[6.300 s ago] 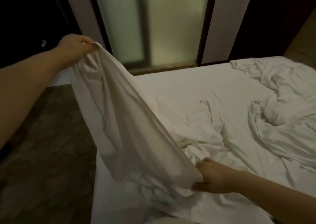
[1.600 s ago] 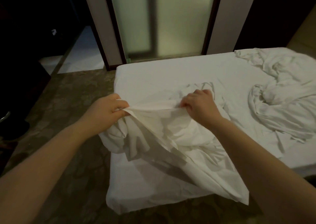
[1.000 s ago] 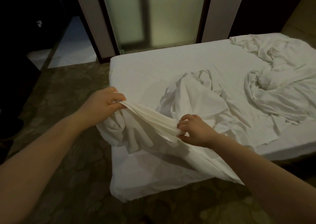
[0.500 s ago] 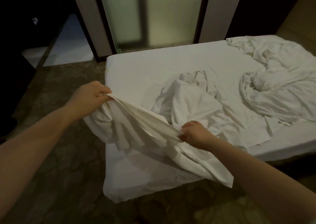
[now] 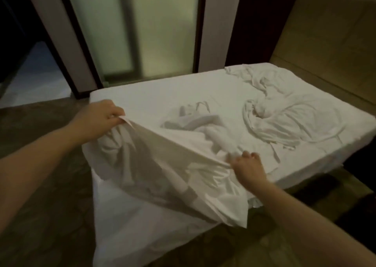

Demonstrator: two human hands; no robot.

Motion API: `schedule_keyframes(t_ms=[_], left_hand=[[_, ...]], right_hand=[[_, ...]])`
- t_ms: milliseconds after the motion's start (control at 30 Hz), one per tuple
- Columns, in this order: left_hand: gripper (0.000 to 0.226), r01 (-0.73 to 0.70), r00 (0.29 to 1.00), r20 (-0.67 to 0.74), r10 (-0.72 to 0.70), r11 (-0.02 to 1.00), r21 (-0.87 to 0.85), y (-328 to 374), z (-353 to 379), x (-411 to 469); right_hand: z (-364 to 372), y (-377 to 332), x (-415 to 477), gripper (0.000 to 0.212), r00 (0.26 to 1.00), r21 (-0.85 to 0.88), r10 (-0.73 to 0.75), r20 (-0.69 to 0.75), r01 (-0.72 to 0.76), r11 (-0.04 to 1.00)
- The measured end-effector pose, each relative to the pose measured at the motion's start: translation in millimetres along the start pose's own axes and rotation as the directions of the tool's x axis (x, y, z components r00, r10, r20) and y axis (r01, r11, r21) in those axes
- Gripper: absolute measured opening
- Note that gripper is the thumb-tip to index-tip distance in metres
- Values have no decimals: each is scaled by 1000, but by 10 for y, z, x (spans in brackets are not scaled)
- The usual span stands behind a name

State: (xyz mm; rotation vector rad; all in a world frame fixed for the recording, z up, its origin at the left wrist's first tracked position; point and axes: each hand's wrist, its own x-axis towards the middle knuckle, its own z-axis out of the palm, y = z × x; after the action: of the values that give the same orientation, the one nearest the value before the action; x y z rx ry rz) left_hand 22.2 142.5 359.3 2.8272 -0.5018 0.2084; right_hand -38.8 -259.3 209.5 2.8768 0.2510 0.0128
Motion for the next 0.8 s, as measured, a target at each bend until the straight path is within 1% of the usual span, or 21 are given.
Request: schedule_keyframes(t_ms=[33, 100, 133, 200, 233, 367, 433, 467, 500, 533, 600, 633, 667, 700, 733, 767, 800], left_hand=[[13, 12, 1000, 17, -11, 1000, -17, -34, 89, -51], [18, 84, 996, 40, -82, 995, -52, -146, 165, -142], [20, 116, 992, 45, -114, 992, -50, -213, 172, -178], [22, 150, 988, 50, -149, 988, -19, -329, 176, -253], [23, 154, 987, 49, -153, 988, -13, -358, 173, -288], [24, 166, 986, 30, -166, 986, -11, -451, 127, -386], [24, 187, 982, 18, -186, 982, -14, -512, 95, -448], [24, 208, 978, 15, -208, 978, -25, -542, 75, -482], [24, 237, 972, 13, -237, 971, -41, -577, 56, -518], [24, 264, 965, 14, -263, 963, -55, -614, 42, -549], [24, 295, 955, 31, -294, 954, -54, -665, 49, -608], [24, 305, 952, 44, -303, 951, -49, -675, 63, -632], [24, 316, 948, 50, -313, 947, -52, -671, 74, -652], [23, 329, 944, 48, -327, 942, -60, -664, 79, -671], [23, 347, 938, 39, -345, 935, -69, -662, 77, -692], [22, 375, 927, 28, -374, 923, -81, -667, 66, -724], [22, 406, 913, 18, -407, 909, -89, -681, 51, -766]], right_hand=[[150, -119, -121, 39, 997, 54, -36, 68, 32, 998], [300, -293, -298, 32, 979, 151, -171, 110, 153, 977], [345, -350, -370, 32, 961, 187, -248, 122, 223, 957], [397, -457, -468, 33, 917, 201, -372, 143, 341, 918], [388, -522, -502, 33, 903, 180, -402, 152, 375, 909], [230, -714, -470, 26, 879, 79, -407, 250, 400, 913], [137, -727, -380, 24, 847, 52, -460, 266, 464, 884], [99, -692, -321, 24, 825, 30, -509, 246, 518, 855], [61, -654, -245, 24, 807, 7, -559, 192, 568, 823], [-11, -635, -166, 23, 787, -7, -607, 114, 612, 791], [-215, -659, 29, 17, 715, 5, -691, -107, 696, 718], [-343, -705, 135, 14, 679, 45, -724, -121, 733, 679], [-481, -766, 223, 15, 656, 81, -753, -52, 754, 652], [-599, -811, 290, 18, 628, 85, -774, 83, 769, 633], [-682, -794, 356, 23, 605, -2, -764, 222, 784, 620], [-748, -712, 421, 28, 596, -129, -734, 326, 797, 590], [-803, -574, 478, 32, 614, -231, -671, 415, 785, 575]])
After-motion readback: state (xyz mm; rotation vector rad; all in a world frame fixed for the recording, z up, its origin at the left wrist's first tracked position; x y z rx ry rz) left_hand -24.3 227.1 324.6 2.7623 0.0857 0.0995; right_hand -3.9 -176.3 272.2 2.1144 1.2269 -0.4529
